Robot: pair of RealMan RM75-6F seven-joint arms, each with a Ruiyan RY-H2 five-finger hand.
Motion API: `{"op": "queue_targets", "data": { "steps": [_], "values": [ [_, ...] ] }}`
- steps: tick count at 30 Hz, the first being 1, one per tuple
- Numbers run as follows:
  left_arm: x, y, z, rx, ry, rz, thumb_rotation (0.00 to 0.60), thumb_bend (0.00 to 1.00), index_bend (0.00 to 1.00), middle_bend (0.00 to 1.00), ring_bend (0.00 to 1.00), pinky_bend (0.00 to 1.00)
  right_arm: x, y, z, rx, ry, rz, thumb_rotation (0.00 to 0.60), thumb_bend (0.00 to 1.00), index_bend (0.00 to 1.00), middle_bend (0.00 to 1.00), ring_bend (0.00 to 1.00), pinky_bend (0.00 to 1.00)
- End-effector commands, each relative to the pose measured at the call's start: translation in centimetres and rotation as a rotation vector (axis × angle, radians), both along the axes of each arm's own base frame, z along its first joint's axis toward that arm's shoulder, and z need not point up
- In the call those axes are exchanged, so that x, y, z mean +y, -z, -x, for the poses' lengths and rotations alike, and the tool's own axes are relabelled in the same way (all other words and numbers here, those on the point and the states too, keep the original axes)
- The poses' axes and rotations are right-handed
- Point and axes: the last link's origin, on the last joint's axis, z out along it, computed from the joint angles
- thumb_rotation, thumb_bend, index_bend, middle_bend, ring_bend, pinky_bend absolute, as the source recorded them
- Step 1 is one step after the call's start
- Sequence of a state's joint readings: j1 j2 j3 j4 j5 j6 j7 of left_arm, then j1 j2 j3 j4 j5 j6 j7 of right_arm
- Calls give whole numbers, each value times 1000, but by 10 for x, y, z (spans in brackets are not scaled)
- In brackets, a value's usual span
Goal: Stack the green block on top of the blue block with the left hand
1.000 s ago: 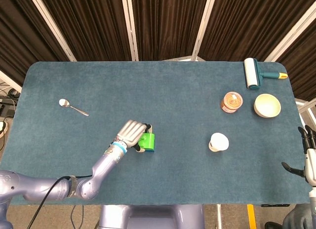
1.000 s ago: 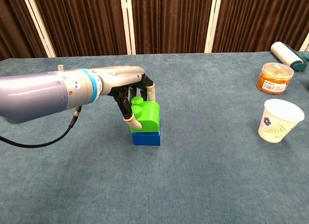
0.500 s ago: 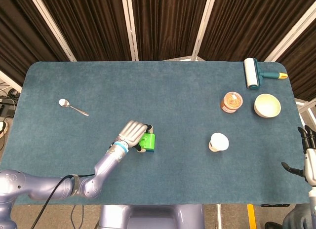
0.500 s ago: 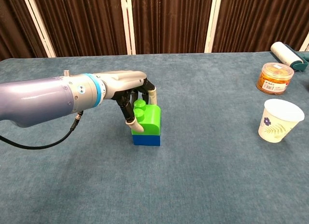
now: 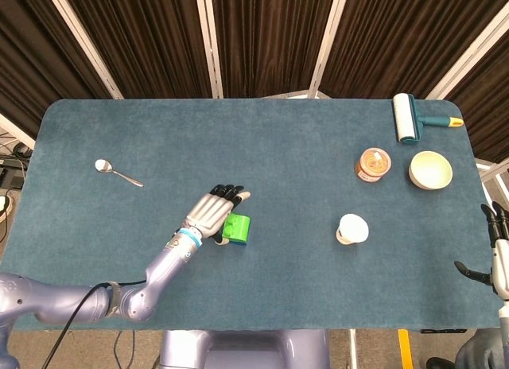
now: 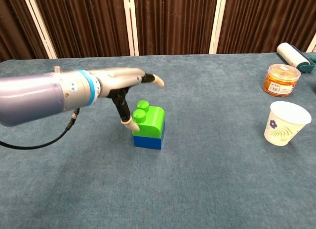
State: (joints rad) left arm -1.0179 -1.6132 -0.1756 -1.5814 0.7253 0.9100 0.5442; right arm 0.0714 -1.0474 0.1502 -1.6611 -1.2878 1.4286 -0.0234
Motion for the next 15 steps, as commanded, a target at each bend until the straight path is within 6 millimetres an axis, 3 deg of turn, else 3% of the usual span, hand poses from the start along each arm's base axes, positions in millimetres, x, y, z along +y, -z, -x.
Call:
{"op": "queue_targets", "data": {
  "steps": [1,5,10,12,13,15],
  "values": [
    [1,-17,1,-36,2,-35,600,122,0,0,0,35,0,0,-1,-2,-3,1,600,0,0,0,0,0],
    [2,-44,8,-73,-11,-85,600,122,0,0,0,23,2,-1,-3,-8,-15,-2,600,0,0,0,0,0],
    [-9,-94,38,-89,-34,-164,600,122,0,0,0,0,5,-2,-8,-19,-36,-5,600,0,0,0,0,0],
    [-16,-110,52,-86,-40,-191,600,122,0,0,0,0,6,-2,-9,-24,-43,-6,600,0,0,0,0,0],
    [-22,-128,74,-64,-72,-267,600,122,0,0,0,0,6,-2,-12,-29,-54,-7,600,0,0,0,0,0],
    [-38,-143,95,-39,-88,-344,600,105,0,0,0,0,7,-2,-13,-35,-61,-6,600,0,0,0,0,0]
  ]
}}
